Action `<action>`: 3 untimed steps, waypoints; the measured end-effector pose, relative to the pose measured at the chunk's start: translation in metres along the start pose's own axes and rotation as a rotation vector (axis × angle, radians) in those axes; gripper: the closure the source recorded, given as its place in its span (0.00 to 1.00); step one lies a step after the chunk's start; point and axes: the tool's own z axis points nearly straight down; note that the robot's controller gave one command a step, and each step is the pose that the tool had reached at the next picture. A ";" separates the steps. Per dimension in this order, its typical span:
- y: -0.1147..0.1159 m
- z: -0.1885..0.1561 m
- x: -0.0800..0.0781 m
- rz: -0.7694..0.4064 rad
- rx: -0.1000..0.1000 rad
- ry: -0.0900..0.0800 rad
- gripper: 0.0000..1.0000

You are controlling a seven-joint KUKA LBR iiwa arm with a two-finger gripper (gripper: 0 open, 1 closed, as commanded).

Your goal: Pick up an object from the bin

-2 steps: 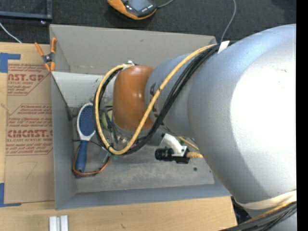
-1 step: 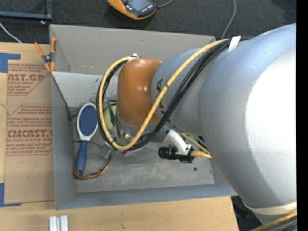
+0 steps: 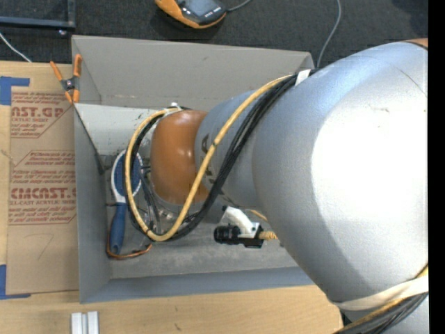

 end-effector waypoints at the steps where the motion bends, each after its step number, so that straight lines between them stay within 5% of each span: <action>1: -0.012 -0.067 -0.009 0.059 0.003 0.003 1.00; 2: -0.015 0.007 -0.002 0.017 -0.002 -0.002 1.00; 3: -0.023 -0.018 0.005 0.115 0.003 0.003 1.00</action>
Offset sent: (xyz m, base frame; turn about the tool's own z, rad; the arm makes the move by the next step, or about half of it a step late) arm -0.0122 -0.0125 -0.0480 -0.0051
